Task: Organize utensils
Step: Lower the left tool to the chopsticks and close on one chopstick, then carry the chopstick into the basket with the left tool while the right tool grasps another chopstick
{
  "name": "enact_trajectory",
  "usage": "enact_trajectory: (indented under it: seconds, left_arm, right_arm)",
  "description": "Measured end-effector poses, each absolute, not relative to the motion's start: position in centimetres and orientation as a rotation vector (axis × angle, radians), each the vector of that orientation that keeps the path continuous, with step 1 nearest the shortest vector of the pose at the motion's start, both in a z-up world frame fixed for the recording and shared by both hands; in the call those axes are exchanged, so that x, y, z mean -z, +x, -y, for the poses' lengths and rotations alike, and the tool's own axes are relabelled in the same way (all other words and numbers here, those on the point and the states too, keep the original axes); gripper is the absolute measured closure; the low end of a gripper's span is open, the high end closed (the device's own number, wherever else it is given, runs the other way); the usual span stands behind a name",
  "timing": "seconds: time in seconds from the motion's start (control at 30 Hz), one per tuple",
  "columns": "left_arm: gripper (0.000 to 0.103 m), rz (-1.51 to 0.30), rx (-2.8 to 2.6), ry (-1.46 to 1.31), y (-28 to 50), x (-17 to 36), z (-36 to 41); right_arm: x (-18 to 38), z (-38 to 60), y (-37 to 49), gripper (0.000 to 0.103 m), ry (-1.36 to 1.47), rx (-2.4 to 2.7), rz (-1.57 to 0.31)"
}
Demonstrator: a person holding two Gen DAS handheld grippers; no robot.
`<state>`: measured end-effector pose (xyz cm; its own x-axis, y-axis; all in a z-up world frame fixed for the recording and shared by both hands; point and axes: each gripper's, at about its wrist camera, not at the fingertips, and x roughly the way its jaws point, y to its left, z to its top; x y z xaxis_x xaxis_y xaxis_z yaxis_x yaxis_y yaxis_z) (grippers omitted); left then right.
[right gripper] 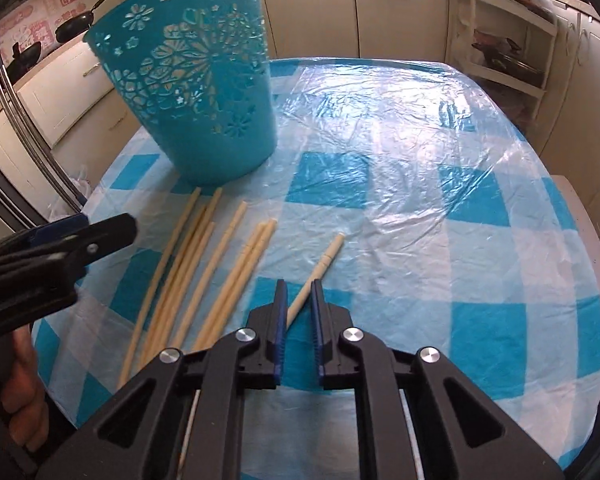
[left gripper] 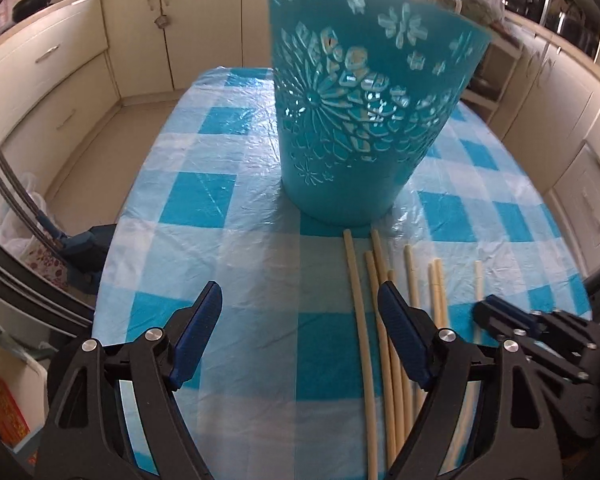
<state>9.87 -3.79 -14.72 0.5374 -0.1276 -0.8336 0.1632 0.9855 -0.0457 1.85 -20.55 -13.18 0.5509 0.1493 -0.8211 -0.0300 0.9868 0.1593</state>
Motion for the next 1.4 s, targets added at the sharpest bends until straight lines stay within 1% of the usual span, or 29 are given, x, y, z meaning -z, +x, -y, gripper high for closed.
enact_trajectory:
  seconds: [0.17, 0.23, 0.33, 0.37, 0.4, 0.43, 0.47, 0.5, 0.57, 0.6, 0.7, 0.83, 0.9, 1.03, 1.1, 1.17, 1.3, 1.4]
  left_arm:
    - [0.027, -1.029, 0.143, 0.089, 11.5, 16.2, 5.1]
    - [0.029, -1.038, 0.136, 0.095, 11.7, 16.5, 5.1]
    - [0.039, -1.033, 0.147, 0.118, 11.6, 16.8, 5.3]
    - [0.046, -1.027, 0.162, 0.126, 11.4, 16.7, 5.4]
    - [0.057, -1.025, 0.174, 0.133, 11.4, 16.7, 5.6]
    - [0.063, -1.022, 0.194, 0.142, 11.3, 16.5, 5.8]
    - [0.077, -1.023, 0.207, 0.145, 11.3, 16.5, 5.9]
    - [0.087, -1.026, 0.222, 0.146, 11.2, 16.4, 5.8]
    - [0.094, -1.04, 0.263, 0.126, 11.3, 16.2, 5.3]
    - [0.096, -1.047, 0.281, 0.106, 11.2, 16.2, 4.9]
    - [0.097, -1.076, 0.308, 0.085, 11.2, 16.1, 3.9]
    - [0.096, -1.107, 0.283, 0.071, 11.9, 16.3, 3.3]
    - [0.093, -1.108, 0.26, 0.094, 12.5, 16.4, 3.5]
    - [0.093, -1.094, 0.249, 0.151, 13.3, 16.6, 4.1]
    - [0.094, -1.102, 0.263, 0.14, 13.6, 16.5, 3.9]
    - [0.095, -1.121, 0.288, 0.103, 13.8, 16.5, 3.4]
    - [0.095, -1.122, 0.286, 0.115, 13.8, 16.5, 3.2]
    - [0.094, -1.105, 0.277, 0.151, 13.8, 16.6, 3.7]
  right_arm:
    - [13.4, 21.8, 2.2, 0.091, 0.166, -0.115, -0.975]
    - [13.5, 21.8, 2.2, 0.091, 0.17, -0.12, -0.97]
    - [13.5, 21.9, 2.5, 0.09, 0.176, -0.132, -0.964]
    - [13.5, 21.9, 2.7, 0.09, 0.175, -0.14, -0.962]
    - [13.5, 21.8, 2.8, 0.09, 0.173, -0.149, -0.963]
    - [13.5, 21.6, 2.9, 0.09, 0.168, -0.158, -0.965]
    - [13.5, 21.4, 3.0, 0.09, 0.162, -0.178, -0.971]
    - [13.4, 21.2, 3.2, 0.09, 0.157, -0.199, -0.979]
    - [13.3, 20.5, 3.1, 0.09, 0.128, -0.261, -0.999]
    - [13.3, 20.1, 3.0, 0.09, 0.104, -0.279, -1.005]
    - [13.2, 20.2, 2.9, 0.09, 0.094, -0.27, -1.015]
    - [13.4, 20.5, 3.3, 0.09, 0.152, -0.233, -1.027]
    - [13.3, 19.9, 3.6, 0.09, 0.122, -0.223, -1.031]
    - [13.1, 18.3, 4.0, 0.091, 0.008, -0.258, -1.047]
    - [12.8, 18.3, 4.2, 0.094, -0.027, -0.254, -1.059]
    - [12.6, 18.8, 4.6, 0.094, -0.031, -0.233, -1.075]
    - [13.2, 19.4, 5.4, 0.093, 0.012, -0.206, -1.106]
    - [13.4, 19.2, 5.3, 0.093, 0.007, -0.198, -1.079]
